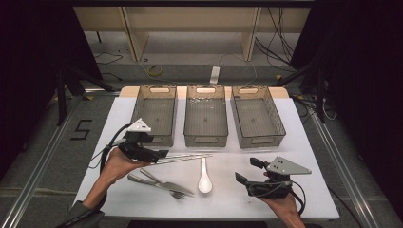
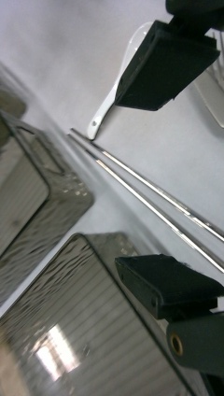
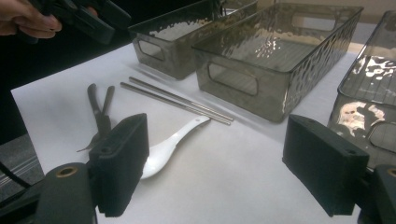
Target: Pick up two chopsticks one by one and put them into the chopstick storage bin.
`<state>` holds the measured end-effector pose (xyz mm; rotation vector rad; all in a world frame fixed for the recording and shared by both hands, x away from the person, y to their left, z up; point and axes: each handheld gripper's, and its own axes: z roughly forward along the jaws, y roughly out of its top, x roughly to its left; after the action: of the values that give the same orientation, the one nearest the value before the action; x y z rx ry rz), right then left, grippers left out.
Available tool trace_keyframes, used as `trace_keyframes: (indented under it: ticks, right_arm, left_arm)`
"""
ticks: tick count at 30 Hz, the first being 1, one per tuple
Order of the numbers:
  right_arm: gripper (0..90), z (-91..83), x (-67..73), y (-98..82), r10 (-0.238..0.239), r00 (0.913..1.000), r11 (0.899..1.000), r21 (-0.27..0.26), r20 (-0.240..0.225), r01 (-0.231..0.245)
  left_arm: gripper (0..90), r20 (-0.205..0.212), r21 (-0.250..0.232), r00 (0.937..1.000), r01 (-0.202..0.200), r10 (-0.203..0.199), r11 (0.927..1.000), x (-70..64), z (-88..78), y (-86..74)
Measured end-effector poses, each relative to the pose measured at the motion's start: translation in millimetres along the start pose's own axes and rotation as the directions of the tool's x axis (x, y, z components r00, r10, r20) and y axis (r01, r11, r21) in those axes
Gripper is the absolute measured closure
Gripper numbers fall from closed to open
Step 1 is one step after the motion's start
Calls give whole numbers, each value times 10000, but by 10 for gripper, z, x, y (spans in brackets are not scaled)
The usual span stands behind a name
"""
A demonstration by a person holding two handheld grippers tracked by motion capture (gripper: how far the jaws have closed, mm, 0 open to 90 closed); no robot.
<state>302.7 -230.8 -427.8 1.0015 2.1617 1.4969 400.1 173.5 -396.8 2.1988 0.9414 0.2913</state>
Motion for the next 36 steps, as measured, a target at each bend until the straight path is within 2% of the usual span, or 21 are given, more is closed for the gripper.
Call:
trace_keyframes:
  ticks: [2, 7, 9, 15, 18, 19, 20, 24, 25, 26, 28, 29, 31, 33, 36]
  right_arm:
    - [235, -1, -3, -1, 18, 10000, 10000, 24, -25, -18]
    - [236, 4, -6, -4, 71, 10000, 9999, 101, -30, -70]
    - [236, 9, -11, -7, 114, 9999, 9998, 185, -33, -113]
    - [236, 20, -12, -9, 109, 9999, 9996, 267, -80, -106]
    - [236, 26, -9, -11, 128, 9999, 9992, 369, -86, -125]
    - [239, 24, -15, -10, 129, 9999, 9993, 361, -82, -126]
    - [240, 22, -18, -10, 170, 9998, 9993, 345, -81, -167]
    - [241, 13, -32, -10, 269, 9996, 9991, 324, -72, -266]
    - [241, 13, -31, -9, 287, 9996, 9991, 312, -83, -284]
    - [244, 19, -25, -8, 236, 9996, 9991, 350, -125, -231]
    - [246, 23, -21, -9, 247, 9996, 9990, 370, -139, -242]
    - [247, 31, -19, -11, 230, 9996, 9989, 408, -170, -223]
    - [248, 34, -16, -11, 187, 9997, 9989, 438, -180, -179]
    - [249, 32, -17, -12, 215, 9996, 9988, 440, -206, -206]
    - [250, 32, -21, -14, 224, 9995, 9988, 448, -216, -214]
  left_arm:
    - [199, -111, 568, 9993, -343, 350, 9978, 16, 80, 38]
    - [220, -118, 1417, 9990, -419, 440, 9890, 94, 243, 71]
    - [253, -251, 1677, 9974, -622, 673, 9839, 110, 299, 78]
    - [319, 24, 2487, 9941, -1055, 1083, 9628, 93, 413, 80]
    - [360, 191, 2904, 9918, -1265, 1265, 9485, 80, 457, 82]
    - [390, 268, 3012, 9904, -1372, 1355, 9436, 78, 471, 81]
    - [403, 313, 3052, 9904, -1376, 1345, 9423, 73, 478, 78]
    - [447, 506, 3331, 9869, -1611, 1530, 9290, 61, 527, 68]
    - [459, 522, 3454, 9852, -1710, 1630, 9228, 61, 544, 67]
    - [494, 529, 3521, 9839, -1785, 1709, 9188, 57, 561, 66]
    - [506, 655, 3660, 9814, -1917, 1803, 9107, 55, 590, 66]
    - [526, 703, 3668, 9820, -1887, 1751, 9110, 49, 602, 62]
    - [554, 836, 3843, 9796, -2010, 1829, 9010, 54, 631, 62]
    - [576, 850, 3902, 9795, -2014, 1826, 8984, 63, 667, 56]
    - [590, 998, 4066, 9752, -2214, 1978, 8864, 72, 721, 46]
